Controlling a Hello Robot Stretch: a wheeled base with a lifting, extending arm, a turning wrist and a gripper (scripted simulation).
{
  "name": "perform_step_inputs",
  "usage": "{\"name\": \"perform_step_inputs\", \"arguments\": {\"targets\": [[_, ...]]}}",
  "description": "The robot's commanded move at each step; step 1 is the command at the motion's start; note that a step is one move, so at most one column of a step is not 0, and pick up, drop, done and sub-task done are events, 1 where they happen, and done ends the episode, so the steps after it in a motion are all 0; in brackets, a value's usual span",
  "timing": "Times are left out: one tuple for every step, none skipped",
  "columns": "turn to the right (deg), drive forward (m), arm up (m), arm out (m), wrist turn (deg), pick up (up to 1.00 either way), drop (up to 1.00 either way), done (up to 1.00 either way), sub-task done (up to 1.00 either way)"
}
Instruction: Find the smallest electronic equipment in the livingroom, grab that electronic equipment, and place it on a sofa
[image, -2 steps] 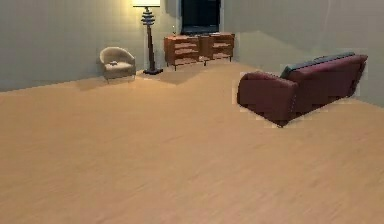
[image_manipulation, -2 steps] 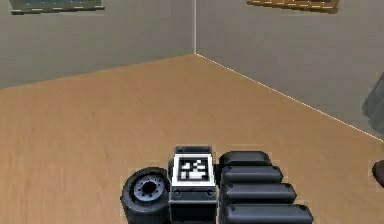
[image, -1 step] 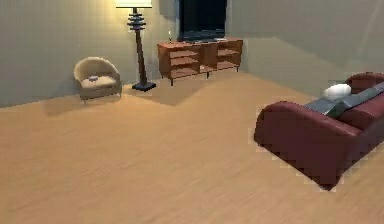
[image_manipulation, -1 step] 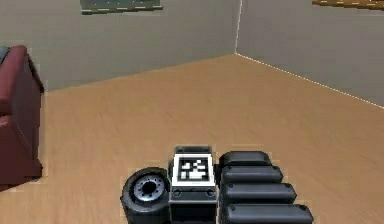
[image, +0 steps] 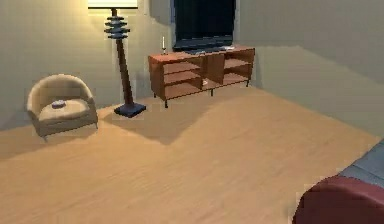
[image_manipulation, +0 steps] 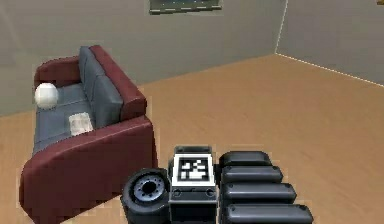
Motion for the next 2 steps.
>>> {"name": "perform_step_inputs", "arguments": {"targets": [[3.0,0.00,0.00,0.00,0.0,0.00,0.00,0.00,0.00],[0.0,0.90,0.00,0.00,0.0,0.00,0.00,0.00,0.00]]}}
